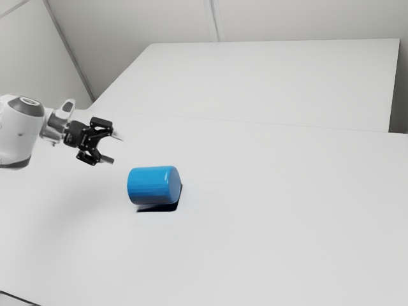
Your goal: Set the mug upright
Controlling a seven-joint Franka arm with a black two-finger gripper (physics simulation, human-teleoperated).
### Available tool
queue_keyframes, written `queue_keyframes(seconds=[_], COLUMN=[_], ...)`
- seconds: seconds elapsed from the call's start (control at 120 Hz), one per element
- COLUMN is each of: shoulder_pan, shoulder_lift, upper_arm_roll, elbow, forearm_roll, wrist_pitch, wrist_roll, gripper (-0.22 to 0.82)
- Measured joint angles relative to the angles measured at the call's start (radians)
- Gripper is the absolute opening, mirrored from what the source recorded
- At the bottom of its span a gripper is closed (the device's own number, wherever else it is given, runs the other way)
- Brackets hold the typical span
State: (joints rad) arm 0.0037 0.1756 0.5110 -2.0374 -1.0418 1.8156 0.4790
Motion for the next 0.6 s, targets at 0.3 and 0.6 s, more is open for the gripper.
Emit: queue_keyframes(seconds=[0.3,0.6], shoulder_pan=[0.021,0.021], shoulder_lift=[0.112,0.113], upper_arm_roll=[0.032,0.039], elbow=[-0.141,-0.222], forearm_roll=[-0.347,-0.415], wrist_pitch=[-0.06,-0.104], wrist_roll=[0.324,0.538], gripper=[0.6,0.6])
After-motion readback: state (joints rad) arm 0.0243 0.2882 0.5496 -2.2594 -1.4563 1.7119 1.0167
